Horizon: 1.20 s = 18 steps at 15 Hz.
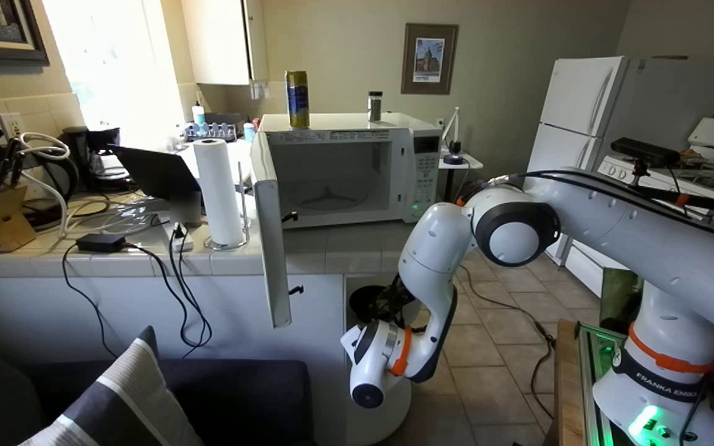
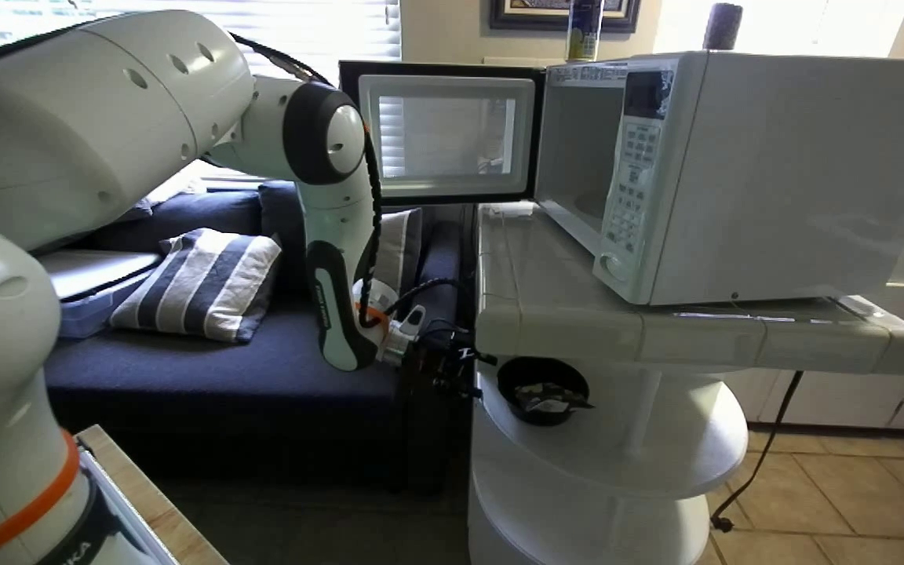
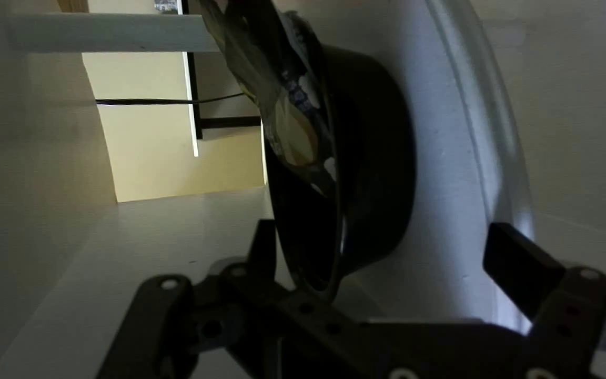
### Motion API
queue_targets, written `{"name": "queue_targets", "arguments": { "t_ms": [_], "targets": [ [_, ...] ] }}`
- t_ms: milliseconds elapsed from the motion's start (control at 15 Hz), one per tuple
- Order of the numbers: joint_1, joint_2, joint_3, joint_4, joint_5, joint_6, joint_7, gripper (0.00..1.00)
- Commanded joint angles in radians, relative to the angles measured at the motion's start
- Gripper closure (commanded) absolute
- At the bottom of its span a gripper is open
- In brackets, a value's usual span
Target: Move the black bowl from the middle shelf to the bottom shelf
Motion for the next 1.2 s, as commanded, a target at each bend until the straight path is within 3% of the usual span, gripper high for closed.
{"name": "queue_targets", "arguments": {
  "t_ms": [0,600,733,800,1133],
  "targets": [
    [-0.037,-0.022,0.003,-0.028,-0.029,-0.001,0.037,0.0],
    [-0.086,-0.095,0.014,-0.089,-0.028,0.027,0.035,0.01],
    [-0.1,-0.089,0.014,-0.081,-0.031,0.038,0.034,0.26],
    [-0.108,-0.084,0.014,-0.077,-0.036,0.05,0.037,0.3],
    [-0.135,-0.073,0.016,-0.068,-0.058,0.133,0.037,0.7]
  ]
}}
